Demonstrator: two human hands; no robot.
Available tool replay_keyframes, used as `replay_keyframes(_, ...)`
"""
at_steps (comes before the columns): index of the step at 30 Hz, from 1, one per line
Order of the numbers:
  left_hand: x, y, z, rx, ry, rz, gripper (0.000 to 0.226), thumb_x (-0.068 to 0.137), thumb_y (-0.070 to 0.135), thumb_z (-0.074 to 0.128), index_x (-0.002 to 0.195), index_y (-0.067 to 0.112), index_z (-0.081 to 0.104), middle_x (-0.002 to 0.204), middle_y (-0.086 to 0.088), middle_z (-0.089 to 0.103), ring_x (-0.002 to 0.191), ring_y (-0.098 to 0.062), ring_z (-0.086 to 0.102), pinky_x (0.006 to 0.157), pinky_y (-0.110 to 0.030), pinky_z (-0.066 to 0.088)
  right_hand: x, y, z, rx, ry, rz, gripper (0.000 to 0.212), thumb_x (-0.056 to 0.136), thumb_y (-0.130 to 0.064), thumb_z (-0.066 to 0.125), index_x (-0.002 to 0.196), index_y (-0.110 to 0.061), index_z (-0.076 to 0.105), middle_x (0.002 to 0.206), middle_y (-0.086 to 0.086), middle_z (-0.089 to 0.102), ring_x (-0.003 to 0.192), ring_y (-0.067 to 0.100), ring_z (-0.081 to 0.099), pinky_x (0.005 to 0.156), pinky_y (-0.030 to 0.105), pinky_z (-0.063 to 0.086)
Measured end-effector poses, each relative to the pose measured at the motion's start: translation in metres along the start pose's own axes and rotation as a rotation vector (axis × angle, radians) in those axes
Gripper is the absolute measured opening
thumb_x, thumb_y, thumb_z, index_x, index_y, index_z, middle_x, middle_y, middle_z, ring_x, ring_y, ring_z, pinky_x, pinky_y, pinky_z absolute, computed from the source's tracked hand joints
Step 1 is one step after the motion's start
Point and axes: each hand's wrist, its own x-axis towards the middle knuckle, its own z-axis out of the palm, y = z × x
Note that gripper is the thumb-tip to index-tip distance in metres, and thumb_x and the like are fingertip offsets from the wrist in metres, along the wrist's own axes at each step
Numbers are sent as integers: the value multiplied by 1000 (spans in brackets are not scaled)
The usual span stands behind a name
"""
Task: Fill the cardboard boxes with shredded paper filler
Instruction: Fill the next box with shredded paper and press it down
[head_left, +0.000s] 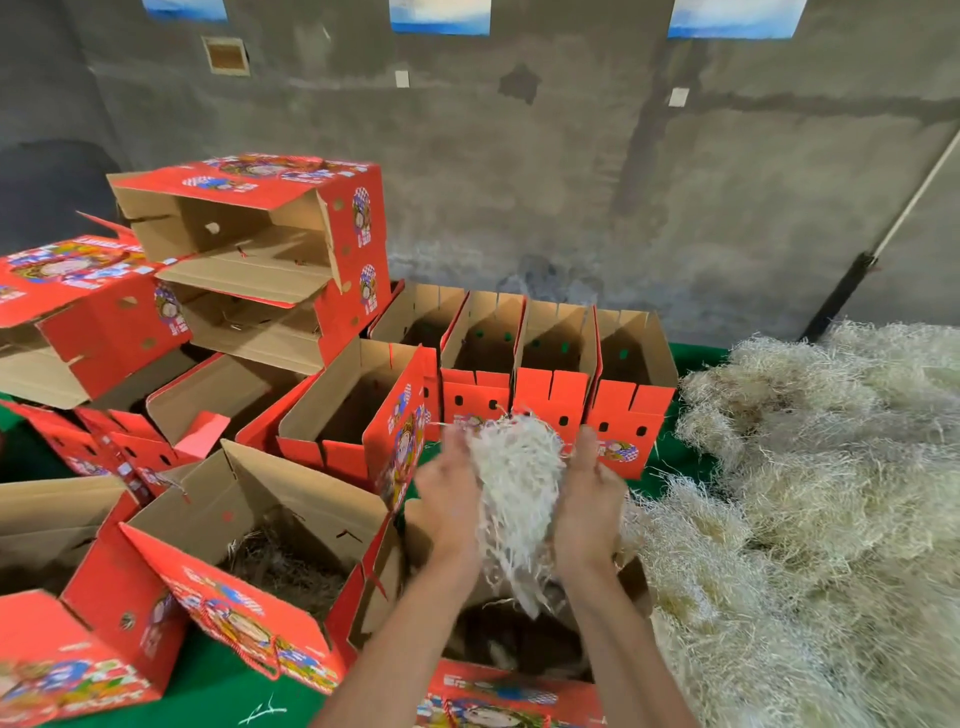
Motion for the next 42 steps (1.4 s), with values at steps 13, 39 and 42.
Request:
replay_keyframes(13, 32, 8, -28, -114, 103, -125, 43, 103, 45, 46, 64, 27, 41, 53, 6, 31, 46, -13, 28, 39, -23, 25, 29, -1, -37, 73, 173, 171, 59, 100, -59, 44, 62, -16, 53, 41, 13, 34, 34, 14, 18, 39, 28, 21)
replay_keyframes(39, -11, -46, -84, 26, -379, -488, 74, 75, 76, 65, 134, 32, 57, 130, 10, 65, 126, -13, 56, 114, -42, 32, -38, 32, -72, -237, -450, 586, 101, 68, -98, 42, 153, -46, 25, 164, -9, 19, 147, 23, 29, 117, 54, 19)
replay_keyframes(42, -23, -50, -95, 252, -472, -403, 105, 57, 85, 73, 146, 39, 41, 126, 31, 46, 124, -3, 40, 104, -30, 26, -46, 46, -88, -315, -605, 560, 72, 63, -77, 76, 123, -48, 49, 130, -16, 45, 105, -2, 49, 97, 31, 37)
